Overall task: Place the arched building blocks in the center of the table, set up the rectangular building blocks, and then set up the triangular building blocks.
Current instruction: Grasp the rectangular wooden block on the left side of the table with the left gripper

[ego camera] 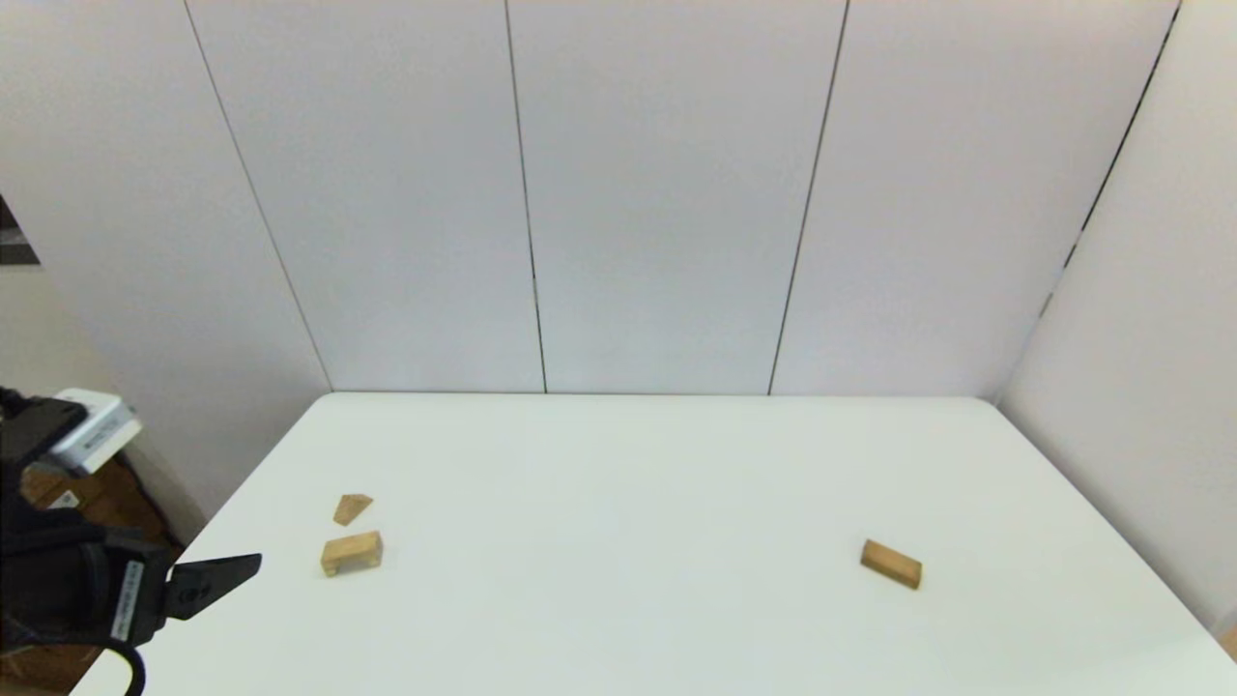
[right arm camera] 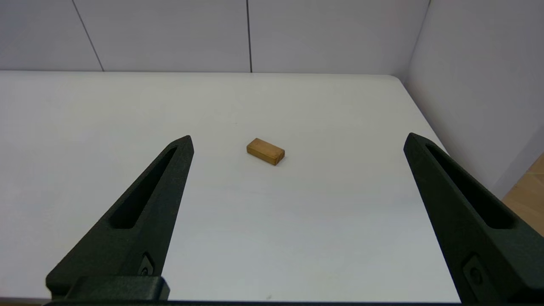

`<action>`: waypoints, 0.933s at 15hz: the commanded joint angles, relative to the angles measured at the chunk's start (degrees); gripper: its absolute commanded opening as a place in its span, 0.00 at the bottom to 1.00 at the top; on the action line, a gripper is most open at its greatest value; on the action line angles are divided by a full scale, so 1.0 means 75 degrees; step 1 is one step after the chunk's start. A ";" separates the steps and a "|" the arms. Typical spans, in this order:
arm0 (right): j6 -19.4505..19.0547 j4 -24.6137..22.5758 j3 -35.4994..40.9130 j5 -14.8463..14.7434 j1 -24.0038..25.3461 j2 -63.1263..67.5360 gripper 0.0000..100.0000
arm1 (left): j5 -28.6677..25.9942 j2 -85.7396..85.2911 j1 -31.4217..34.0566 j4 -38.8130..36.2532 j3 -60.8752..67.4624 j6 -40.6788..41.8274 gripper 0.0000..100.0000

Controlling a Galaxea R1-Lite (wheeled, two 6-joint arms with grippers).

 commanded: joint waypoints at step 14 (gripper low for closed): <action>0.0000 0.0001 -0.0003 0.0002 0.0001 0.0010 1.00 | -0.2407 0.5659 0.1864 0.0064 -0.2288 0.6186 1.00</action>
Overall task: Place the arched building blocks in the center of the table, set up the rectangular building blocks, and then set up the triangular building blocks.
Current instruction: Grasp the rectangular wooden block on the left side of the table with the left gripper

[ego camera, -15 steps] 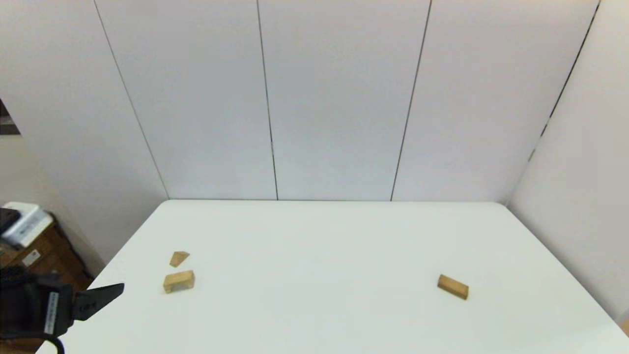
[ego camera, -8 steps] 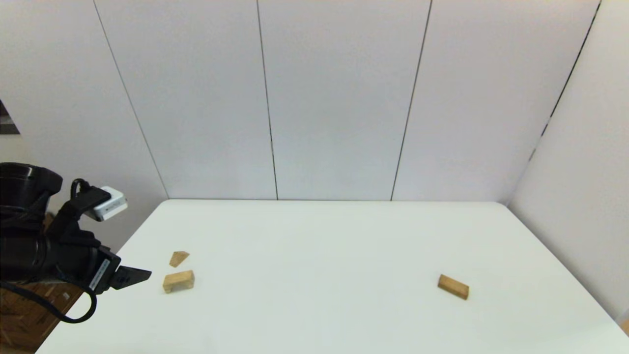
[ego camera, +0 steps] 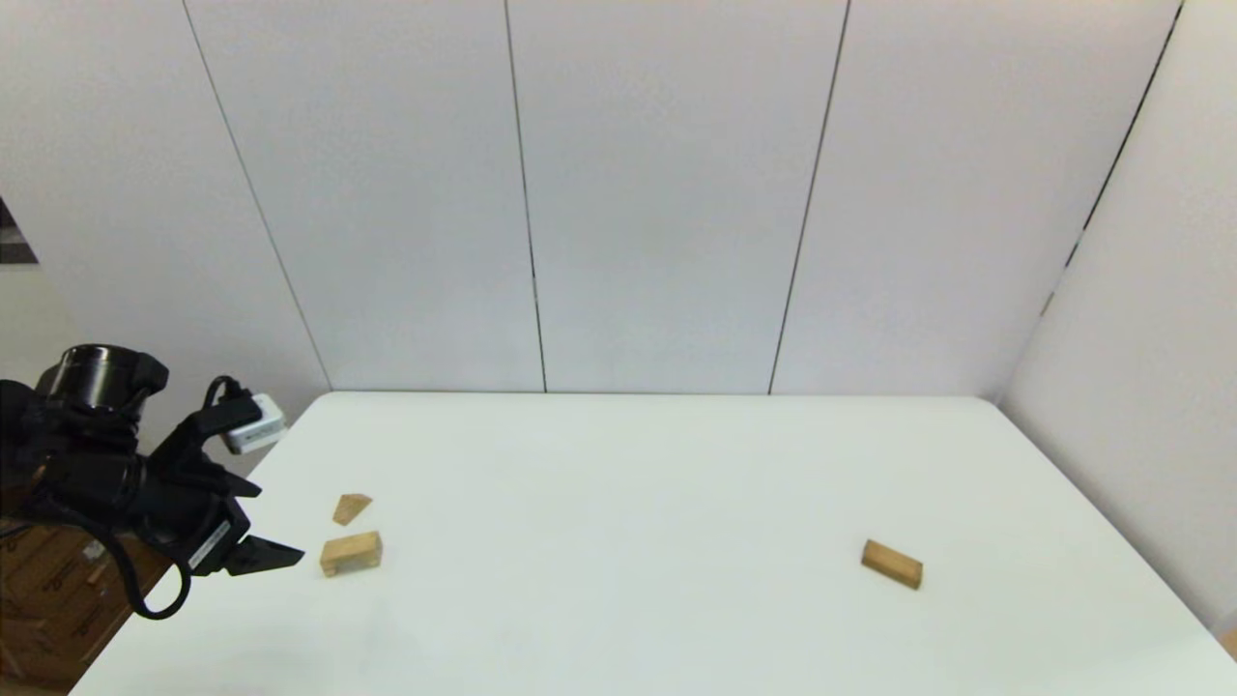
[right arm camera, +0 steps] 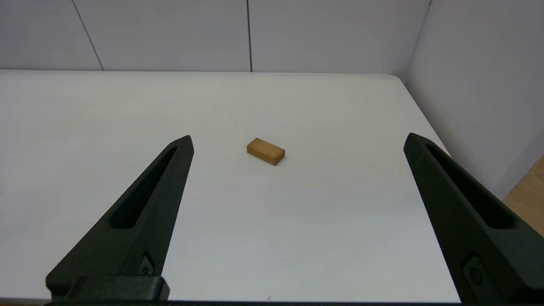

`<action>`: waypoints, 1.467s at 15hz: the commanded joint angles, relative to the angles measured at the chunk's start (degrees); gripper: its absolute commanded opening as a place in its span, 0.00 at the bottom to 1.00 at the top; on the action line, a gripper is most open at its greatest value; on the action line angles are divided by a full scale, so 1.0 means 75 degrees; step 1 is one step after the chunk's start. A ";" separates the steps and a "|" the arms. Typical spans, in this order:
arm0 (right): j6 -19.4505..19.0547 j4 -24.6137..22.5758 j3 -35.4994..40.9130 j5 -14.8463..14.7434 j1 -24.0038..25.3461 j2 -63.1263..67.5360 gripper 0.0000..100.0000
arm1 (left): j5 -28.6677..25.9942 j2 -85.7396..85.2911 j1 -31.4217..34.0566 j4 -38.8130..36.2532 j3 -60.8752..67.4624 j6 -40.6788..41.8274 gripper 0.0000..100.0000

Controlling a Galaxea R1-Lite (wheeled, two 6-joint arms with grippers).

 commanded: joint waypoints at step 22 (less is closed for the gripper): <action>0.0000 0.0001 -0.0003 0.0002 0.0001 0.0010 1.00 | 0.0481 0.3180 -0.1050 -0.0009 -0.1749 0.0946 1.00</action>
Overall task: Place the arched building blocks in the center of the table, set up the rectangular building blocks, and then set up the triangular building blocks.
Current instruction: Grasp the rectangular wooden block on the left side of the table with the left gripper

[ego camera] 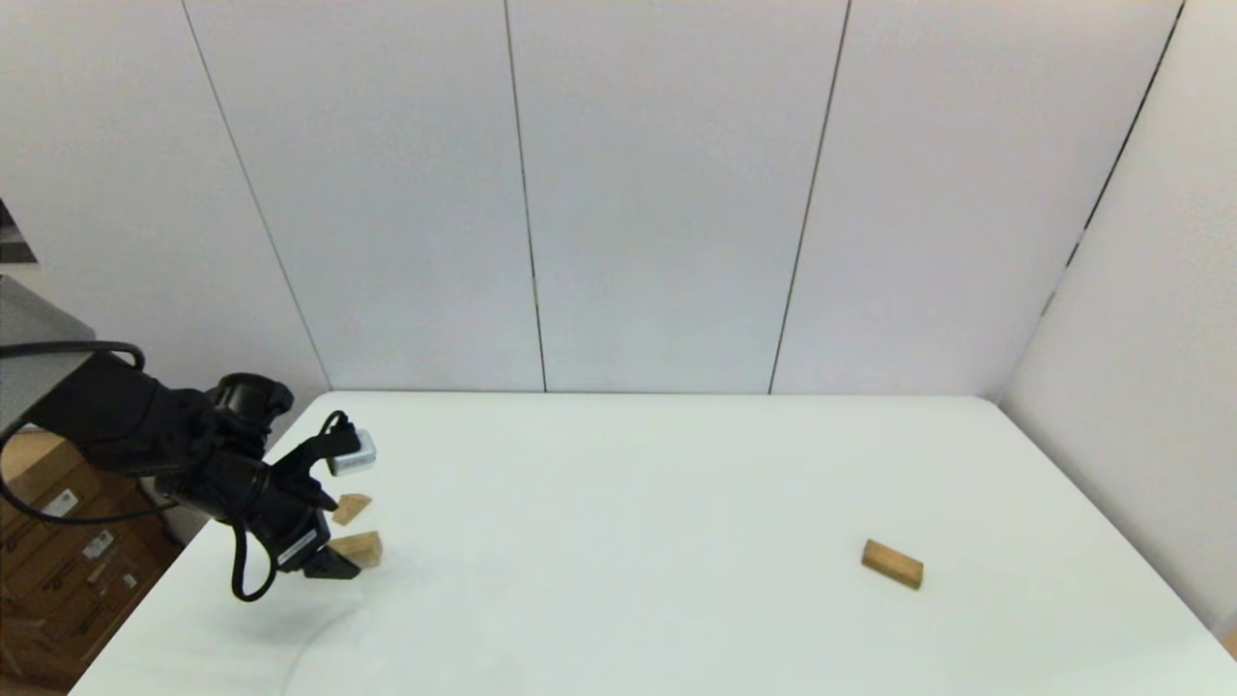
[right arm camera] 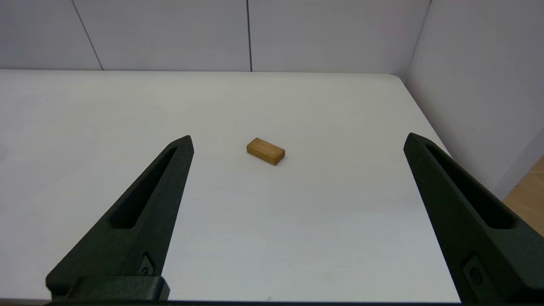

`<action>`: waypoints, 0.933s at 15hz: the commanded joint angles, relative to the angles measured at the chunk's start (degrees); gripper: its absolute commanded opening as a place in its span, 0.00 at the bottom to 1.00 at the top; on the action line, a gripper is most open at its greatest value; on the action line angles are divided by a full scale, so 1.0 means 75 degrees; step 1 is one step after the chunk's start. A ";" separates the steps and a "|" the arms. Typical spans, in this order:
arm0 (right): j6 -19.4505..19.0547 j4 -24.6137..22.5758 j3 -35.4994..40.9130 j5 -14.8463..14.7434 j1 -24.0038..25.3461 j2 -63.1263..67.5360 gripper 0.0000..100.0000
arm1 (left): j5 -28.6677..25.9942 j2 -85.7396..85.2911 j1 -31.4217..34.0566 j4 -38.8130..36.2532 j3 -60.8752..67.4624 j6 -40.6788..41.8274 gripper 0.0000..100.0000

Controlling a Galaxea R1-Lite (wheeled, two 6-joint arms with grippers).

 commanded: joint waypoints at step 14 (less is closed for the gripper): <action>0.0000 0.0004 0.0001 -0.0001 0.0001 0.0010 1.00 | 0.0008 0.0547 -0.0100 0.0021 -0.0078 0.0051 1.00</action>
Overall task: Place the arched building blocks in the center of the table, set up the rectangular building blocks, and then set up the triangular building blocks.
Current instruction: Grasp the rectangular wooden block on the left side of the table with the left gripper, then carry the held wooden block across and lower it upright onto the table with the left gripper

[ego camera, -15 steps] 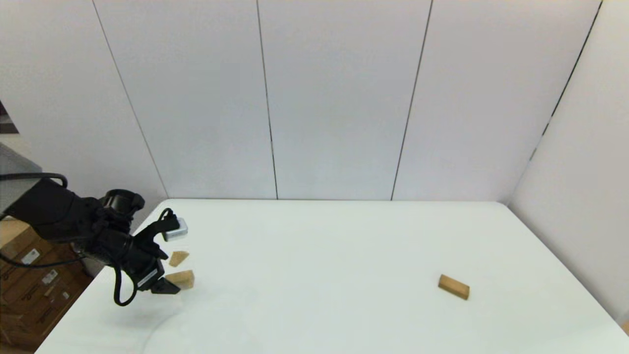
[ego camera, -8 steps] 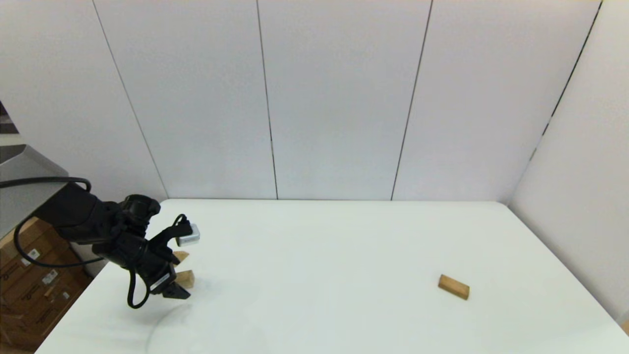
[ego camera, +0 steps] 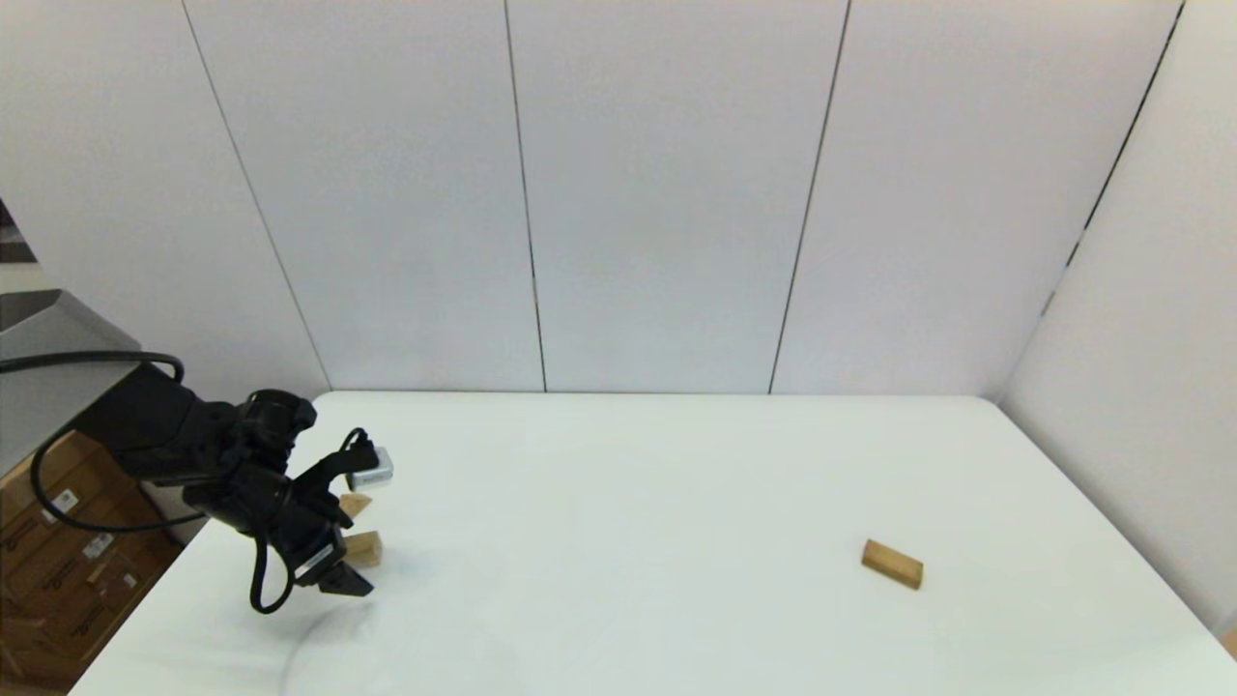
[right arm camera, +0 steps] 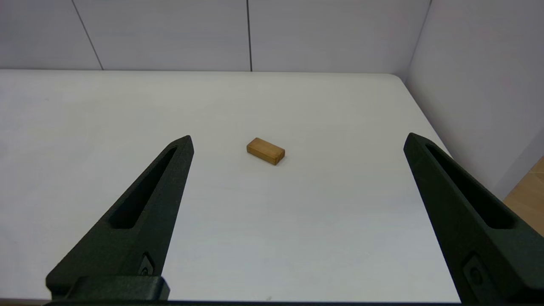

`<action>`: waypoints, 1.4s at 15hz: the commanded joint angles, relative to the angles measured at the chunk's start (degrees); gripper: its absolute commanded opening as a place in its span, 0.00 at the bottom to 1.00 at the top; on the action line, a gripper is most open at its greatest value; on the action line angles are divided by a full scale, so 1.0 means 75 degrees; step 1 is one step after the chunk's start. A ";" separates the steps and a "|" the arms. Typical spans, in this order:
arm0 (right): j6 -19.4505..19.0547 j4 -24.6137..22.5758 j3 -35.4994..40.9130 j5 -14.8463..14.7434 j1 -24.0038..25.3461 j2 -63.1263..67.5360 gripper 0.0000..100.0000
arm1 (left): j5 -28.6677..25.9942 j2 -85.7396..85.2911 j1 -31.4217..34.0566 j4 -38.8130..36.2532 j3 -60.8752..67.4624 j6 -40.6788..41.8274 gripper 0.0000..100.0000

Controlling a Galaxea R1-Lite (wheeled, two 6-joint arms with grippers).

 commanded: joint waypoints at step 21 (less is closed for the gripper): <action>0.0000 0.0001 0.0001 -0.0001 0.0001 0.0010 1.00 | 0.0326 -0.0293 -0.0379 0.0018 -0.0331 -0.0004 0.00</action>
